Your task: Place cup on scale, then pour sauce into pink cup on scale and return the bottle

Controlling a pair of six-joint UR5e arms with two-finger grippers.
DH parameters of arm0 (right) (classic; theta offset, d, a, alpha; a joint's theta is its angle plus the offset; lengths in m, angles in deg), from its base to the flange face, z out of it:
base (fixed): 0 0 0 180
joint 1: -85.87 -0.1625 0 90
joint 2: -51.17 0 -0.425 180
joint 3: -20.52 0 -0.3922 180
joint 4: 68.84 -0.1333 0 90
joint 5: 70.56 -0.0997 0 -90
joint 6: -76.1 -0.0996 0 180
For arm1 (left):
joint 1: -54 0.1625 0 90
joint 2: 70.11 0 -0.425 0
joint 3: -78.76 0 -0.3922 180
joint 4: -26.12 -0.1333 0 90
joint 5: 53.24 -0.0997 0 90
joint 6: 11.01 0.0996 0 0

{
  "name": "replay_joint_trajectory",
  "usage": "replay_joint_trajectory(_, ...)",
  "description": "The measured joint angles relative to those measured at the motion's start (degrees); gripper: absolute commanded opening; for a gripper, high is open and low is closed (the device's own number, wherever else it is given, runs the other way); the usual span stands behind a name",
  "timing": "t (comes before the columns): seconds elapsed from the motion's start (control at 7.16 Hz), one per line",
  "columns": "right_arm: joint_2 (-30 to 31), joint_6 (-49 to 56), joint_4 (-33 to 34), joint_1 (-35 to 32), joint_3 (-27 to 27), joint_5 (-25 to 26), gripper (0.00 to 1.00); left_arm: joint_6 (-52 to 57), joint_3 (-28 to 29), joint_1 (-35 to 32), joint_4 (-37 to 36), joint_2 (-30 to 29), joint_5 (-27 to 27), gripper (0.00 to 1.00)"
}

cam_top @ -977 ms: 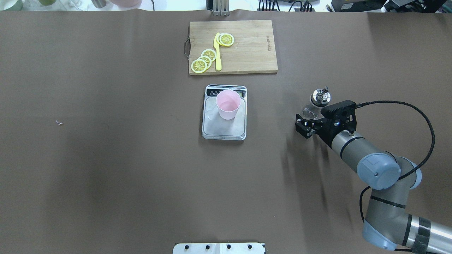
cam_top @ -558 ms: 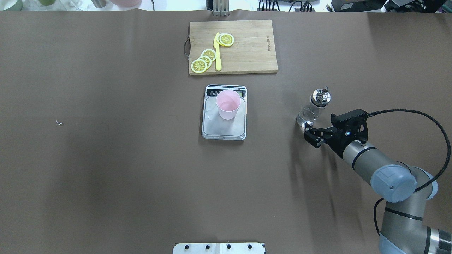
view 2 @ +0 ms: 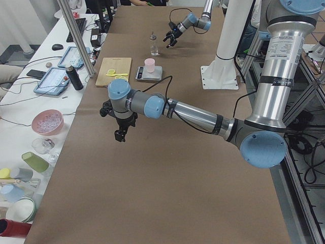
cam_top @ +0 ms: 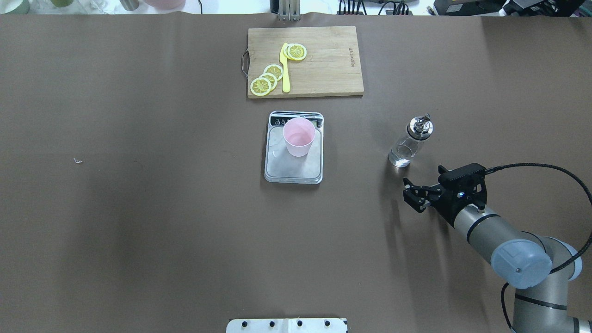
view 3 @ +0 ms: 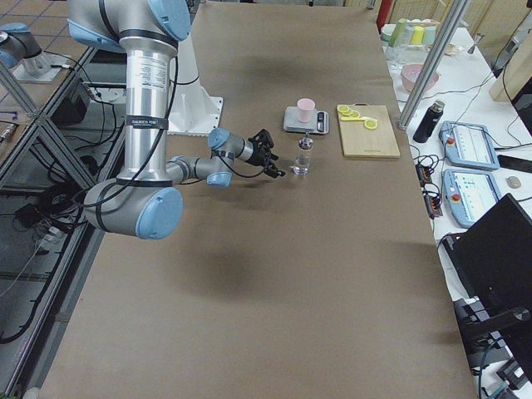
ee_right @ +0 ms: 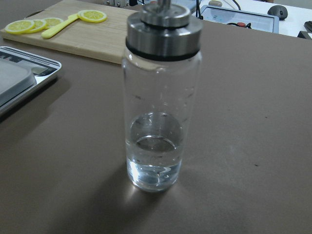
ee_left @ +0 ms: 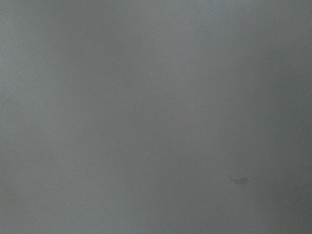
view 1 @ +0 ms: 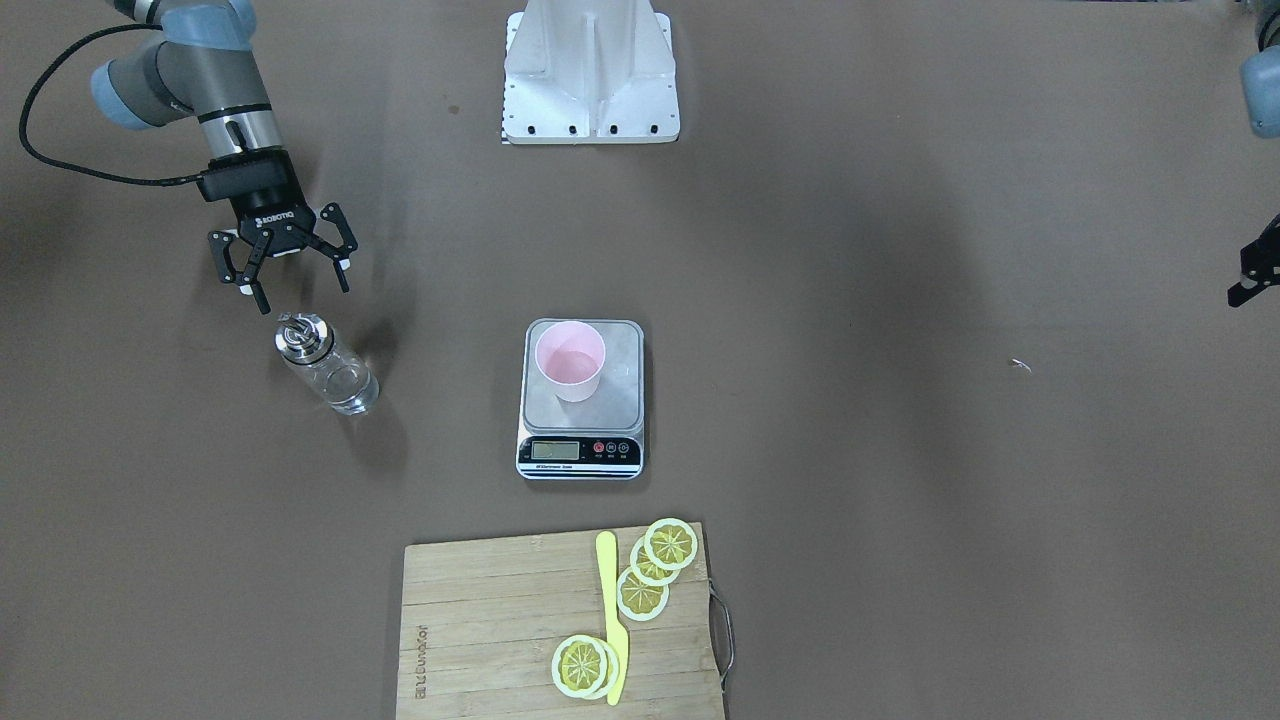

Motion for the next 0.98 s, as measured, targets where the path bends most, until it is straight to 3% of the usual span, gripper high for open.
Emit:
replay_joint_trajectory(0.14,3.9,0.1,0.0,-0.3,3.6,-1.4,1.00,0.0,0.0,0.0,0.0,0.0,0.0,0.98)
replay_joint_trajectory(0.42,9.2,0.9,-1.3,-3.4,5.9,-5.8,1.00,0.0,0.0,0.0,0.0,-0.1,0.0,0.98)
replay_joint_trajectory(0.7,10.5,5.9,-3.8,-12.6,4.5,-16.9,1.00,0.0,0.0,0.0,0.0,-0.1,0.0,0.98)
replay_joint_trajectory(0.98,5.7,9.6,-4.1,-24.7,-1.0,-27.5,1.00,0.3,-0.1,0.0,0.0,0.0,0.1,0.98)
